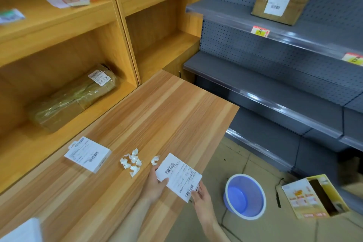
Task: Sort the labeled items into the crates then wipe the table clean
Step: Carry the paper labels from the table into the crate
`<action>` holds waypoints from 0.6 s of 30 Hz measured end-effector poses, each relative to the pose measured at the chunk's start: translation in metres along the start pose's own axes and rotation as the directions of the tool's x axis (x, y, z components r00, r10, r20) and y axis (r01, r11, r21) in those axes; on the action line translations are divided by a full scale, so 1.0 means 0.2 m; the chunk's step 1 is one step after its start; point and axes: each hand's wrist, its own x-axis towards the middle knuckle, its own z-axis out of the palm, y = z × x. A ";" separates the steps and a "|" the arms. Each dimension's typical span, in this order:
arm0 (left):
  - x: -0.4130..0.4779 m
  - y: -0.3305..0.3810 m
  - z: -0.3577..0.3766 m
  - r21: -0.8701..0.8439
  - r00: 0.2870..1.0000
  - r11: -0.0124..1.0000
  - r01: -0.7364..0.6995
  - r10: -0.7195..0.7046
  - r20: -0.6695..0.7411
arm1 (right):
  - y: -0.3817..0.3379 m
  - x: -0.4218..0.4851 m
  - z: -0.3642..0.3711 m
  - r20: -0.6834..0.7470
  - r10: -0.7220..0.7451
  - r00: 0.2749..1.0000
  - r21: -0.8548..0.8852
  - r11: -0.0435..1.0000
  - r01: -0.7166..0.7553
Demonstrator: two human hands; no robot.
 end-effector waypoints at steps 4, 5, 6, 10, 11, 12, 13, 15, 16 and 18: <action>-0.07 -0.02 0.03 -0.037 0.998 0.999 -0.020 0.018 -0.055 | -0.02 -0.04 -0.02 -0.002 0.017 1.000 -0.011 1.000 -0.017; -0.10 -0.02 0.04 -0.050 0.997 0.999 -0.021 0.017 -0.074 | -0.03 -0.05 -0.02 0.003 0.011 1.000 -0.028 1.000 -0.011; -0.12 -0.01 0.04 -0.064 0.996 0.998 -0.021 0.015 -0.092 | -0.04 -0.06 -0.03 0.006 0.007 1.000 -0.035 0.999 -0.007; -0.19 -0.01 0.00 -0.125 0.985 0.992 -0.027 0.005 -0.171 | -0.08 -0.07 0.00 -0.006 -0.008 1.000 -0.025 1.000 0.008; -0.21 -0.02 -0.01 -0.140 0.982 0.990 -0.029 0.001 -0.191 | -0.09 -0.07 0.02 -0.016 -0.004 1.000 -0.016 1.000 0.004; -0.24 -0.02 -0.03 -0.155 0.977 0.987 -0.034 0.000 -0.213 | -0.10 -0.08 0.04 -0.020 -0.004 1.000 -0.002 1.000 0.004; -0.27 -0.02 -0.05 -0.172 0.971 0.984 -0.040 -0.002 -0.240 | -0.11 -0.09 0.06 -0.017 -0.013 1.000 -0.003 1.000 0.013; -0.34 -0.02 -0.10 -0.206 0.957 0.977 -0.059 -0.004 -0.291 | -0.15 -0.12 0.12 0.001 -0.039 0.999 -0.024 0.999 0.039; -0.38 -0.03 -0.13 -0.221 0.948 0.973 -0.064 -0.010 -0.319 | -0.17 -0.14 0.15 0.016 -0.045 0.999 -0.033 0.998 0.046; -0.46 -0.04 -0.19 -0.232 0.930 0.970 -0.068 -0.023 -0.368 | -0.18 -0.19 0.21 0.045 -0.060 0.997 -0.040 0.997 0.062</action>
